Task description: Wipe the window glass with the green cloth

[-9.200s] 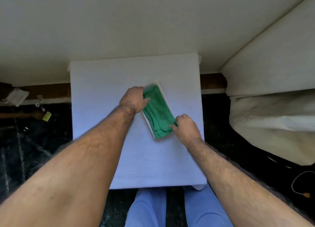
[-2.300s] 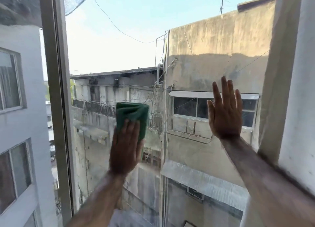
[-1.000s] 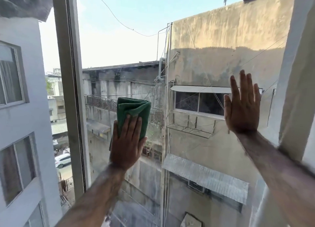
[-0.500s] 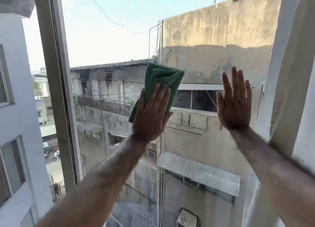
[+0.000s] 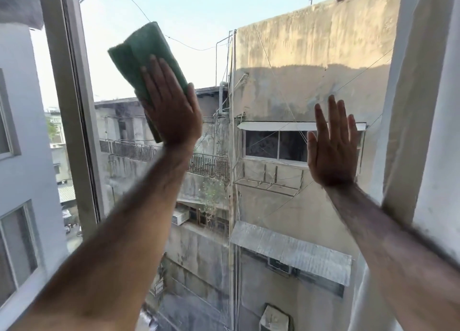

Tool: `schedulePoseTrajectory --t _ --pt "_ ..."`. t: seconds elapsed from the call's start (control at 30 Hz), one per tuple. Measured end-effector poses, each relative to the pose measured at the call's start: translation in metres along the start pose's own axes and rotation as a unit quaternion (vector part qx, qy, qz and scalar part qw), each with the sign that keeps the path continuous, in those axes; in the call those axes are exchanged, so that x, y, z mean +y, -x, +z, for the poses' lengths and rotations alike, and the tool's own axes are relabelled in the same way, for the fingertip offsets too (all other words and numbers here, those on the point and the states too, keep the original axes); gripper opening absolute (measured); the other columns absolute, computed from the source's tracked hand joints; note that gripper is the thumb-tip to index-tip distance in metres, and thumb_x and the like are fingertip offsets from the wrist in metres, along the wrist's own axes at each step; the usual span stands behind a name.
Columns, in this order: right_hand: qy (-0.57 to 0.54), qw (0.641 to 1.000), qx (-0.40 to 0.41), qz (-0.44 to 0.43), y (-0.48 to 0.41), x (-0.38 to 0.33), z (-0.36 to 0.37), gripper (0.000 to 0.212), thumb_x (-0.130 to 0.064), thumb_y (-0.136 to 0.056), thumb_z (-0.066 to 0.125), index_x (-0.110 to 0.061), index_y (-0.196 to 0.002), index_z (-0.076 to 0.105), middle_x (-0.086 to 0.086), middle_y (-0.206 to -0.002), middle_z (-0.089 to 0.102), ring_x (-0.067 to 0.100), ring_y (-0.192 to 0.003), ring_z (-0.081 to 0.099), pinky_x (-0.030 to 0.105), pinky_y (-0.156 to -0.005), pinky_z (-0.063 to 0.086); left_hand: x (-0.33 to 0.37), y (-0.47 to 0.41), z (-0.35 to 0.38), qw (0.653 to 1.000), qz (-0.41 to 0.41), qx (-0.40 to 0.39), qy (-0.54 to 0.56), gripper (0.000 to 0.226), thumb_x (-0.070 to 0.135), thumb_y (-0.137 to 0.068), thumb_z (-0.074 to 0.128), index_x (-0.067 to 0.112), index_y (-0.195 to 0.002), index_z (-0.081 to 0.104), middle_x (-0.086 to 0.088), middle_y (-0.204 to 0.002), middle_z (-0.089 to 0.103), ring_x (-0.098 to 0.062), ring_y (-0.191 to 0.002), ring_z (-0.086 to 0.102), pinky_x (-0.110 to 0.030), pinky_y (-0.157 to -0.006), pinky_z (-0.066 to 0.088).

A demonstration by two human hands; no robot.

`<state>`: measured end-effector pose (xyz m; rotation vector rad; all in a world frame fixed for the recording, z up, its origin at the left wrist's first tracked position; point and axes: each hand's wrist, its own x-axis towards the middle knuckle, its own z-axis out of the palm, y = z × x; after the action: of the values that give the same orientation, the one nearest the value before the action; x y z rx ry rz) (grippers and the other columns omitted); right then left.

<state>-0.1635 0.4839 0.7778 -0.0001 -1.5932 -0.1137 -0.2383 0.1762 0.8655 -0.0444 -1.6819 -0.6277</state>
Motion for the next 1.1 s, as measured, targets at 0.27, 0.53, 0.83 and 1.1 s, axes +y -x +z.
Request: schedulePoseTrajectory --t 0.27,0.53,0.83,1.1 --pt "0.011 1.000 -0.004 -0.002 0.001 0.003 -0.002 0.060 -0.031 -0.116 0.038 -0.019 -0.172 0.020 0.013 -0.180 0.020 0.029 -0.169 0.016 0.052 -0.137 0.018 0.053 0.145 0.026 0.919 0.387 -0.072 0.010 0.063 0.045 -0.112 0.031 0.014 -0.165 0.023 -0.009 -0.174 0.022 -0.029 -0.163 0.014 -0.059 -0.130 0.018" --pt "0.011 1.000 0.005 -0.003 0.003 0.003 0.000 0.059 -0.033 -0.117 0.035 -0.020 -0.172 0.019 0.013 -0.180 0.019 0.027 -0.169 0.014 0.050 -0.138 0.016 -0.109 0.146 -0.014 0.963 0.255 -0.081 -0.013 0.064 0.026 -0.105 0.061 -0.001 -0.157 0.036 -0.022 -0.167 0.033 -0.039 -0.157 0.028 -0.063 -0.125 0.032" --pt "0.022 1.000 0.005 0.000 0.004 0.001 0.004 0.058 -0.034 -0.117 0.032 -0.014 -0.171 0.023 0.017 -0.179 0.022 0.033 -0.168 0.019 0.055 -0.136 0.020 0.044 0.003 0.002 0.998 0.048 -0.006 0.034 0.069 0.046 -0.110 0.029 0.004 -0.164 0.021 -0.015 -0.174 0.020 -0.031 -0.163 0.015 -0.053 -0.131 0.017" --pt "0.022 1.000 -0.006 0.000 0.002 0.002 0.002 0.060 -0.038 -0.117 0.029 -0.016 -0.171 0.021 0.015 -0.180 0.021 0.031 -0.168 0.018 0.053 -0.137 0.019 0.026 0.114 0.026 0.933 0.356 -0.045 -0.012 0.066 0.046 -0.111 0.035 0.011 -0.165 0.022 -0.009 -0.175 0.020 -0.027 -0.164 0.010 -0.058 -0.130 0.019"
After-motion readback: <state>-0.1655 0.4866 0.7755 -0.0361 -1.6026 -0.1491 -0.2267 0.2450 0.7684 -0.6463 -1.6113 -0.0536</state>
